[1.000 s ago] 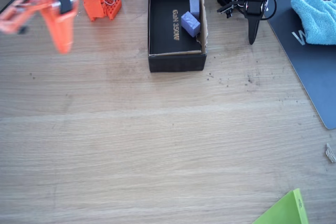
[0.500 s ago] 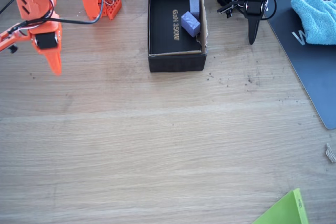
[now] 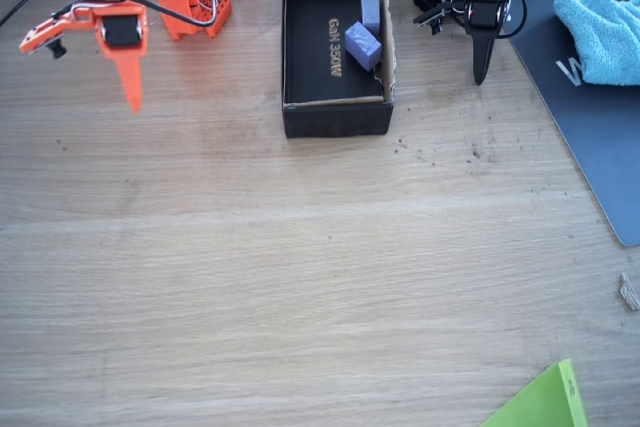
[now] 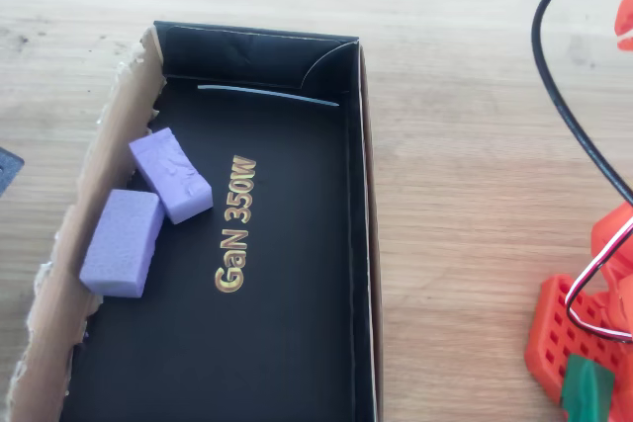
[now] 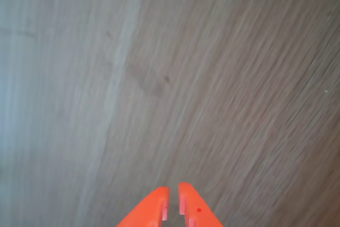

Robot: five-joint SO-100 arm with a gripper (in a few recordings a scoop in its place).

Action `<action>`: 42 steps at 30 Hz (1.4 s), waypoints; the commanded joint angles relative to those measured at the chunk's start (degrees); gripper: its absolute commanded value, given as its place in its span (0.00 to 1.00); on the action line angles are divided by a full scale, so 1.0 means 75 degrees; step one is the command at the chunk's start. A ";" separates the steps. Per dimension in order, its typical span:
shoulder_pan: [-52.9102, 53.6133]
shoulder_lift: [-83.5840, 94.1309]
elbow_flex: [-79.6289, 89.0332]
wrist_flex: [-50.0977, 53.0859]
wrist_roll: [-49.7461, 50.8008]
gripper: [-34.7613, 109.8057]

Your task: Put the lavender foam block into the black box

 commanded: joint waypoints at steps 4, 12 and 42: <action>-0.0141 0.1922 0.1289 -0.0258 -0.0105 0.24; -0.0094 0.4523 0.3152 -0.0059 -0.0223 0.24; 0.0539 0.4523 0.3152 0.1711 -0.1664 0.24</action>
